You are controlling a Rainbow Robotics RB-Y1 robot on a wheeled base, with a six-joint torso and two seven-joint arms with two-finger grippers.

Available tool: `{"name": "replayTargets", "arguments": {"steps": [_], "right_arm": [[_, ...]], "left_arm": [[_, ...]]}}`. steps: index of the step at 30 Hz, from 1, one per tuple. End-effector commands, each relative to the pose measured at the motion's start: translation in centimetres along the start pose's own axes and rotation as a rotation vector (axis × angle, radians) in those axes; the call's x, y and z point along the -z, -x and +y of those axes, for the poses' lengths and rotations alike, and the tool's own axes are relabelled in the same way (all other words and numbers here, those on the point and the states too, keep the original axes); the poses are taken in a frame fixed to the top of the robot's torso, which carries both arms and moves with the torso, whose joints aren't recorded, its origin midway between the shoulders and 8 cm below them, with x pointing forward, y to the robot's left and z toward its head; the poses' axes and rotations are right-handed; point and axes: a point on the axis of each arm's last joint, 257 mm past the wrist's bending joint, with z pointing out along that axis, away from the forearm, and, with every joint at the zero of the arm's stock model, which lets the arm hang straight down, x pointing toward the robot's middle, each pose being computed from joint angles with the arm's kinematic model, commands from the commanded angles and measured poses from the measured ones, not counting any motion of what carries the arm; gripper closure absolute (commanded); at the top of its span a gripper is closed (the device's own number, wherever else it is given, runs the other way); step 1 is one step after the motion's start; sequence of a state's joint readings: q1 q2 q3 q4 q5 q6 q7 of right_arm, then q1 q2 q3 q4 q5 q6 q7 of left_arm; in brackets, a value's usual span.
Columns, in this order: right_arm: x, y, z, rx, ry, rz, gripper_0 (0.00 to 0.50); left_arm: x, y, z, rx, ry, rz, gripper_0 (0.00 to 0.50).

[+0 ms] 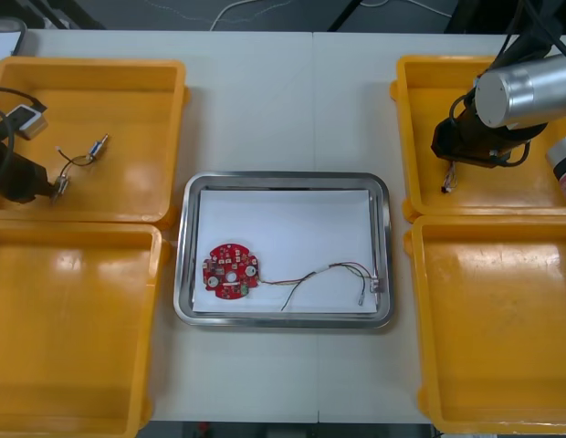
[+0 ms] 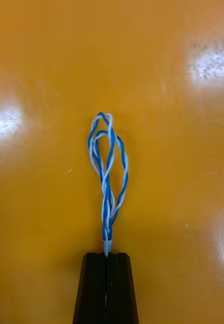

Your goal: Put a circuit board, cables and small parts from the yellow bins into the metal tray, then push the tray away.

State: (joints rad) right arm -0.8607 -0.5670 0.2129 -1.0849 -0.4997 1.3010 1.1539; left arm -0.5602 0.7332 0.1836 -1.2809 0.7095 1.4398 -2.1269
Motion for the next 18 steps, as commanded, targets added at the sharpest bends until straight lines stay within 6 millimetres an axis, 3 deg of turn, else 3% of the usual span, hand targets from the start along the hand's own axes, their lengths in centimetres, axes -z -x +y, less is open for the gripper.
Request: {"name": "replayTargets", "arguments": {"steps": [1,4,18], "right_arm": [[3.1,2.5,-2.0,0.142,-0.020,-0.018,0.500],[4.9,2.9,-3.3,0.227,-0.025,-0.004,0.500],[11.1,3.4,-4.6,0.442,0.029,0.028,0.500]], "left_arm": [[3.0,3.2,3.1,0.111,0.059,-0.056,0.000],[2.5,3.5,2.7,0.137,0.066,-0.055,0.000],[-0.8,3.7,-0.2,0.173,0.058,-0.048,0.000]]}}
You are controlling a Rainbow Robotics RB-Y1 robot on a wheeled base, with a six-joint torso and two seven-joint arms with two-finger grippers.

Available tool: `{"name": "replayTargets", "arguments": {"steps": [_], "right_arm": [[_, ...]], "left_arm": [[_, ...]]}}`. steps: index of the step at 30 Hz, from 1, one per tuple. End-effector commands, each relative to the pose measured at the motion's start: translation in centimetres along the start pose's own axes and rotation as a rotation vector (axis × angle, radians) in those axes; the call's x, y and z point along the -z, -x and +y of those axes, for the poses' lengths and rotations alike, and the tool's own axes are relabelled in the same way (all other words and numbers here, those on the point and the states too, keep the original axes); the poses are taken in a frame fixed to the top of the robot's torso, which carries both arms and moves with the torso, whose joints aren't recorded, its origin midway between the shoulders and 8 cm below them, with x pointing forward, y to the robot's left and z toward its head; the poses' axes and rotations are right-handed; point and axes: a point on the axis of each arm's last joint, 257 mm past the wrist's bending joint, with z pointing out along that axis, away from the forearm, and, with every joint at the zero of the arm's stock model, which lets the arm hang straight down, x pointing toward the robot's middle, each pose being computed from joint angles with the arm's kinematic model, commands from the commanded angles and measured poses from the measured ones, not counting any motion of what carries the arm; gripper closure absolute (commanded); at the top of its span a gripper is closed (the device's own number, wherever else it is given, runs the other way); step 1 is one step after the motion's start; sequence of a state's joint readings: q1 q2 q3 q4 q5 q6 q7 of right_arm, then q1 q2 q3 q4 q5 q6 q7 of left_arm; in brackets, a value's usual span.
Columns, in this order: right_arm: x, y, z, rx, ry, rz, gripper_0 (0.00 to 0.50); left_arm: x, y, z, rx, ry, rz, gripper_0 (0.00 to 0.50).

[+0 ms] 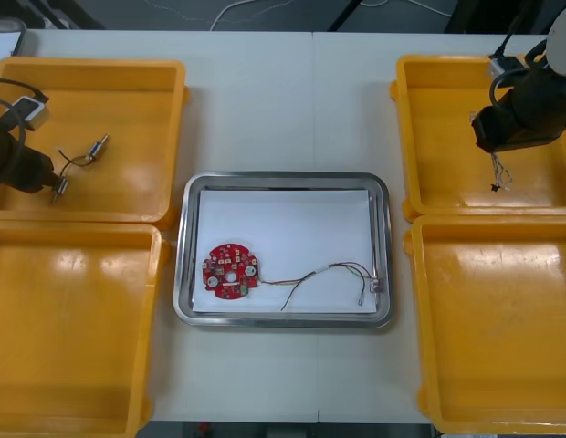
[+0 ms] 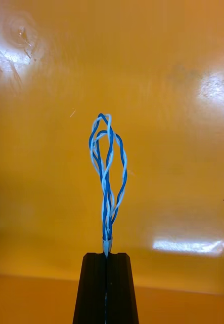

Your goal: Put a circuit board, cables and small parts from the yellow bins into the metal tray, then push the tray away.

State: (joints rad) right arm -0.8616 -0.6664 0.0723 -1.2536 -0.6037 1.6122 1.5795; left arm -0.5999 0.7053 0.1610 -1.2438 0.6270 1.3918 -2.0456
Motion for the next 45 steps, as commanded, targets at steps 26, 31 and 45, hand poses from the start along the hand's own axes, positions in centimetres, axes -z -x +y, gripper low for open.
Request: {"name": "replayTargets", "arguments": {"steps": [26,31,45], "right_arm": [[11.6,1.0,0.4,0.440,-0.026,-0.090,0.500],[11.9,0.0,1.3,0.490,-0.045,-0.130,0.500],[11.7,-3.4,3.5,0.550,0.020,-0.159,0.500]], "left_arm": [[-1.5,2.3,-1.7,0.099,0.043,-0.040,0.500],[-1.3,2.5,-1.9,0.098,0.037,-0.047,0.500],[6.9,3.4,-3.0,0.123,0.037,0.012,0.500]]}}
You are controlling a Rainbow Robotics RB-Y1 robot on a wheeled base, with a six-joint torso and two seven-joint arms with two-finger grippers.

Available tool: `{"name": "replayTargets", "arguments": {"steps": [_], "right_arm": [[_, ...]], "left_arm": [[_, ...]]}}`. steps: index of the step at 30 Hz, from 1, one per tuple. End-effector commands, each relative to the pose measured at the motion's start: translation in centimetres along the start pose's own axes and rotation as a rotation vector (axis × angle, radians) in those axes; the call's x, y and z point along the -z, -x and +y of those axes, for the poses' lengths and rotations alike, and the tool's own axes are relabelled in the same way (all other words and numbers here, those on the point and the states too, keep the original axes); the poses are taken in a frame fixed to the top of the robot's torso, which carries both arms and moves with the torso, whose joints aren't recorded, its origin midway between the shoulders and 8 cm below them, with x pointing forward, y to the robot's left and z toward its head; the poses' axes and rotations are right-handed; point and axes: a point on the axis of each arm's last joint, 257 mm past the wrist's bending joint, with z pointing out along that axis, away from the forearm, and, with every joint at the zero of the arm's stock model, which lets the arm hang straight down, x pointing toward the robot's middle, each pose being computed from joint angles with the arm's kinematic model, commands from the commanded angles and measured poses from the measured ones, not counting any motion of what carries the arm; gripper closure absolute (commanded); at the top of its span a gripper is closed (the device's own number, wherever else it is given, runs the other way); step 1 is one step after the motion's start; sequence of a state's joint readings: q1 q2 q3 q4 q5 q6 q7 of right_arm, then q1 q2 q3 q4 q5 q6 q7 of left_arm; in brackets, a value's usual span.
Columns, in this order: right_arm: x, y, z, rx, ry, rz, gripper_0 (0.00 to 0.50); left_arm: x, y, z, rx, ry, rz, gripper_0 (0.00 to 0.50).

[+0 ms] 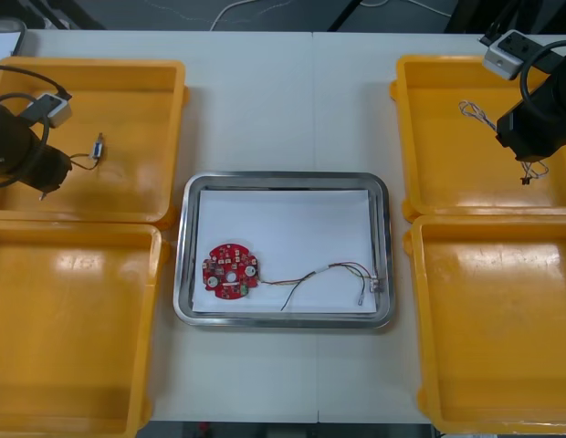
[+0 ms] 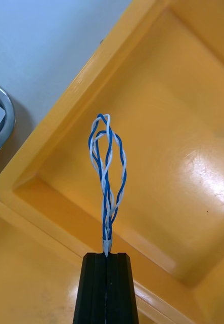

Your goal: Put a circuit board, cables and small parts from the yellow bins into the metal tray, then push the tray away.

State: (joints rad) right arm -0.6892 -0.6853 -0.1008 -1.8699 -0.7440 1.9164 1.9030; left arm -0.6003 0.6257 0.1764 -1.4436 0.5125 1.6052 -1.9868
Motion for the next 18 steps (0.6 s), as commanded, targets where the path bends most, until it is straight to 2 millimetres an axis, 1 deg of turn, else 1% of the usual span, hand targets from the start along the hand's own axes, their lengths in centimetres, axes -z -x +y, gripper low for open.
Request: {"name": "replayTargets", "arguments": {"steps": [1,3,4,6,7,9,16,18], "right_arm": [[1.6,-0.9,-1.0,0.025,-0.039,-0.013,0.500],[1.6,-0.9,-0.6,0.032,-0.038,-0.016,0.500],[1.6,-1.0,-0.5,0.034,-0.035,-0.017,0.500],[1.6,-1.1,-0.2,0.038,-0.033,-0.018,0.500],[1.5,-1.1,-0.1,0.039,-0.030,-0.019,0.500],[1.5,-1.3,0.0,0.033,-0.028,-0.017,0.500],[1.3,-1.6,0.0,0.021,-0.028,-0.011,0.500],[1.4,-1.6,-0.1,0.017,-0.033,-0.011,0.500]], "left_arm": [[4.8,2.3,1.0,0.174,0.034,-0.047,0.500],[5.9,2.3,0.1,0.200,0.029,-0.038,0.500],[6.2,2.3,-0.2,0.204,0.028,-0.035,0.500],[7.2,2.5,-1.4,0.229,0.028,-0.028,0.500],[7.4,2.5,-1.6,0.236,0.028,-0.025,0.500],[8.0,2.6,-2.7,0.266,0.028,-0.022,0.500],[8.8,3.3,-5.5,0.337,0.015,-0.030,0.500],[9.0,3.7,-6.8,0.367,-0.010,-0.038,0.500]]}}
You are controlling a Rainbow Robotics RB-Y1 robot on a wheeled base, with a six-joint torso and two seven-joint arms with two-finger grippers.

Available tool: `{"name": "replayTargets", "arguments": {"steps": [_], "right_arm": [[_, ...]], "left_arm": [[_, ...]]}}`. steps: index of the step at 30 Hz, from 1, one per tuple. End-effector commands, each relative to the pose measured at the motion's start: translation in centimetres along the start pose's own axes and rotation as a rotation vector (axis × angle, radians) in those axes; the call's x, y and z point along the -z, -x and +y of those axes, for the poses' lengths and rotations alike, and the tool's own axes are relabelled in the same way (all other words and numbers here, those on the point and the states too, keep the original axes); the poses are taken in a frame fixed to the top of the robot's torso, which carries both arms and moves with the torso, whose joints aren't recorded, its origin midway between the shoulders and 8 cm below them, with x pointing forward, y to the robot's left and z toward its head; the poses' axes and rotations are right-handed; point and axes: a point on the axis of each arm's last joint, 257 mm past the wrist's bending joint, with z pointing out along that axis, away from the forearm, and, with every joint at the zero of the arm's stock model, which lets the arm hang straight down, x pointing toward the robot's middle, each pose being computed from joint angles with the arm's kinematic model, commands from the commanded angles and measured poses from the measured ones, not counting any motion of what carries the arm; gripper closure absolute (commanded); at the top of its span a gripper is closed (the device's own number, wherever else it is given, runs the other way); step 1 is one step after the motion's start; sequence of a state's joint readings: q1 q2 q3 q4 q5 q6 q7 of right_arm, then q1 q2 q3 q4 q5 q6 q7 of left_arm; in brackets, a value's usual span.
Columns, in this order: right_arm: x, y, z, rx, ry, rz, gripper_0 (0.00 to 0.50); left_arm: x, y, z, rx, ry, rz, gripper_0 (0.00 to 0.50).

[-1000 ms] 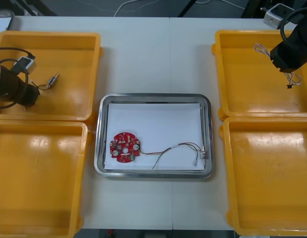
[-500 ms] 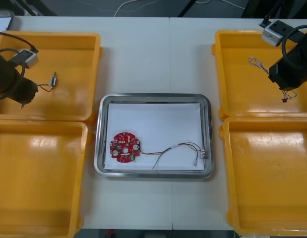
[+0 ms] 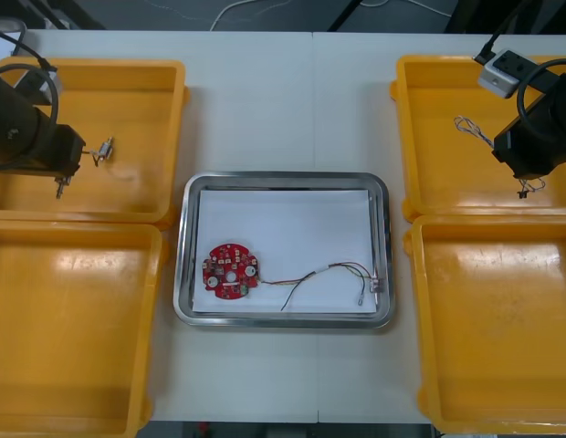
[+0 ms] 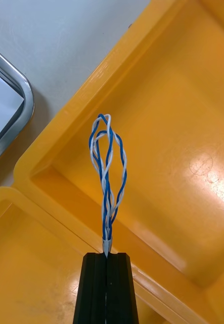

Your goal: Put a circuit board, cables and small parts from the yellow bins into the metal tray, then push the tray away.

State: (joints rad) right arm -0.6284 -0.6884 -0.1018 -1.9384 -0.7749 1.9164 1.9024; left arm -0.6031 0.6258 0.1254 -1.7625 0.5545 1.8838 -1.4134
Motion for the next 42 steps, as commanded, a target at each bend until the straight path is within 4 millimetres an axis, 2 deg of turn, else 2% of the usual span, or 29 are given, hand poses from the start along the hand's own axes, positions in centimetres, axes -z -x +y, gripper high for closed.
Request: {"name": "replayTargets", "arguments": {"steps": [1,12,18,23,30,37,42], "right_arm": [[1.7,-0.5,-1.7,-0.016,-0.053,-0.009,0.500],[1.6,-0.6,-1.8,-0.022,-0.058,-0.006,0.500],[1.6,-0.7,-2.0,-0.026,-0.065,-0.004,0.500],[1.7,-0.6,-2.0,-0.032,-0.065,-0.005,0.500],[1.7,-0.6,-2.1,-0.038,-0.068,-0.004,0.500],[1.7,-0.6,-2.0,-0.042,-0.066,-0.005,0.500],[1.6,-0.6,-2.0,-0.042,-0.064,-0.004,0.500]], "left_arm": [[2.6,1.9,-2.5,0.012,-0.016,-0.063,0.500],[4.1,1.8,-7.7,0.114,-0.096,-0.087,0.500],[4.6,2.2,-9.4,0.180,-0.137,-0.105,0.500],[4.9,2.6,-10.0,0.202,-0.162,-0.118,0.500],[5.4,2.8,-9.5,0.222,-0.160,-0.130,0.500],[5.4,2.7,-5.7,0.076,-0.068,-0.120,0.500],[5.7,3.5,-2.7,-0.040,0.006,-0.141,0.500]]}}
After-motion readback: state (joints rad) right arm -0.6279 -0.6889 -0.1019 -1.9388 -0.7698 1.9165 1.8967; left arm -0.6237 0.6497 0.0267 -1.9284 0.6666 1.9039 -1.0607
